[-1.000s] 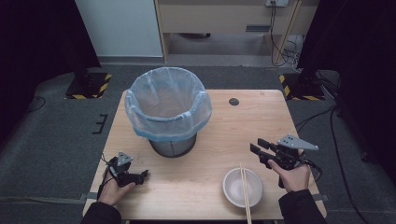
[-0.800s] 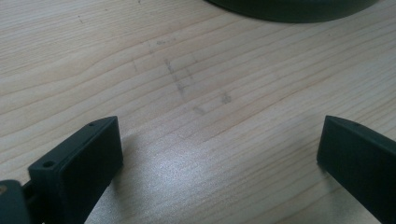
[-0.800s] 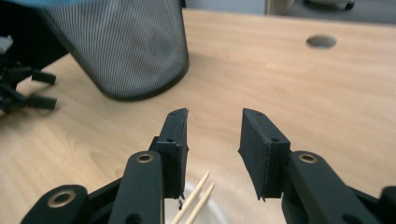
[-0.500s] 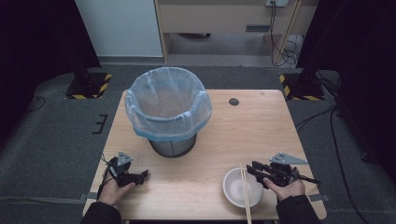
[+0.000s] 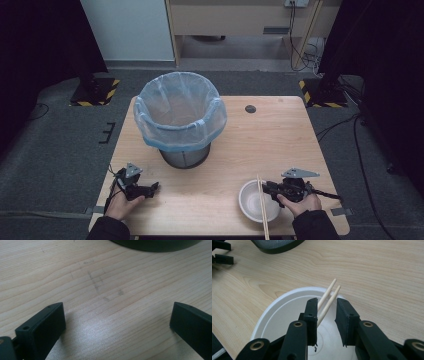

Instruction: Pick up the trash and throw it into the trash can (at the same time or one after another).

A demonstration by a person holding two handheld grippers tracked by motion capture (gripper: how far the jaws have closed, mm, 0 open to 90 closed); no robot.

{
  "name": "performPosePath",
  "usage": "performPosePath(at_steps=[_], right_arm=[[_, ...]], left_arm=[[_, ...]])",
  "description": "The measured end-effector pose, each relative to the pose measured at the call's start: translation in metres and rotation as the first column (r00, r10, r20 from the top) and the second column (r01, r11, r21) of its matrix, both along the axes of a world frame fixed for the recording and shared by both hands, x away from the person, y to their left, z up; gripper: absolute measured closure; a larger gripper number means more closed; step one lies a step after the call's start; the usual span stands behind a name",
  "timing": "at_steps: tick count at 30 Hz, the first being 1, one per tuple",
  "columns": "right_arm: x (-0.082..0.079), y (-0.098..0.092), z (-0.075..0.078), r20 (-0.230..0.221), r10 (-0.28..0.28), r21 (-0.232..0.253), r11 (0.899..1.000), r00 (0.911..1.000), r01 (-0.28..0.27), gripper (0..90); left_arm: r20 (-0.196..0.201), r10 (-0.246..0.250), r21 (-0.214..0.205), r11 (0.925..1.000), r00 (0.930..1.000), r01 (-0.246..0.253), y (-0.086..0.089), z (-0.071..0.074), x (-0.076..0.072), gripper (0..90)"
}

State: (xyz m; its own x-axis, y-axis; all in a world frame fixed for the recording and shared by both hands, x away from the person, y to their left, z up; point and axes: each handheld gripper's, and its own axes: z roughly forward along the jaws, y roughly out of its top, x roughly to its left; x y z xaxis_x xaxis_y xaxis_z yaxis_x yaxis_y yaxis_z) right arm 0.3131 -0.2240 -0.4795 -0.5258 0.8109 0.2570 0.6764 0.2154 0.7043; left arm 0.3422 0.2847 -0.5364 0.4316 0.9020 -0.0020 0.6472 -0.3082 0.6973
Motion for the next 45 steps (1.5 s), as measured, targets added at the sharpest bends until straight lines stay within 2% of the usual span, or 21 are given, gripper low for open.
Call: performPosePath(at_steps=[5, 13, 14, 20, 31, 39, 45], right_arm=[[0.0010, 0.0019, -0.0031, -0.014, 0.002, -0.011, 1.000, 0.9999, -0.002, 73.0], [0.0022, 0.0043, -0.0038, -0.032, 0.002, 0.008, 1.000, 0.9995, -0.002, 73.1], [0.0025, 0.0053, -0.0050, -0.039, 0.004, -0.005, 1.000, 0.9992, -0.004, 73.4], [0.0035, 0.0078, -0.0068, -0.052, 0.005, -0.014, 1.000, 0.9986, -0.006, 74.7], [0.0031, 0.0079, -0.0057, -0.076, -0.021, -0.007, 1.000, 0.9969, 0.020, 79.1], [0.0041, 0.0084, -0.0068, -0.082, -0.024, -0.004, 1.000, 0.9963, 0.024, 78.5], [0.0050, 0.0089, -0.0066, -0.089, -0.031, 0.001, 1.000, 0.9955, 0.031, 84.3]], left_arm=[[0.000, 0.000, 0.000, 1.0000, 1.0000, 0.000, 0.0000, 0.0000, 0.0000, 0.0], [0.000, 0.000, 0.000, 1.0000, 1.0000, 0.000, 0.0000, 0.0000, 0.0000, 0.0], [0.000, 0.000, 0.000, 1.0000, 1.0000, 0.000, 0.0000, 0.0000, 0.0000, 0.0], [0.000, 0.000, 0.000, 1.0000, 1.0000, 0.000, 0.0000, 0.0000, 0.0000, 0.0], [0.000, 0.000, 0.000, 1.0000, 1.0000, 0.000, 0.0000, 0.0000, 0.0000, 0.0], [0.000, 0.000, 0.000, 1.0000, 1.0000, 0.000, 0.0000, 0.0000, 0.0000, 0.0], [0.000, 0.000, 0.000, 1.0000, 1.0000, 0.000, 0.0000, 0.0000, 0.0000, 0.0]])
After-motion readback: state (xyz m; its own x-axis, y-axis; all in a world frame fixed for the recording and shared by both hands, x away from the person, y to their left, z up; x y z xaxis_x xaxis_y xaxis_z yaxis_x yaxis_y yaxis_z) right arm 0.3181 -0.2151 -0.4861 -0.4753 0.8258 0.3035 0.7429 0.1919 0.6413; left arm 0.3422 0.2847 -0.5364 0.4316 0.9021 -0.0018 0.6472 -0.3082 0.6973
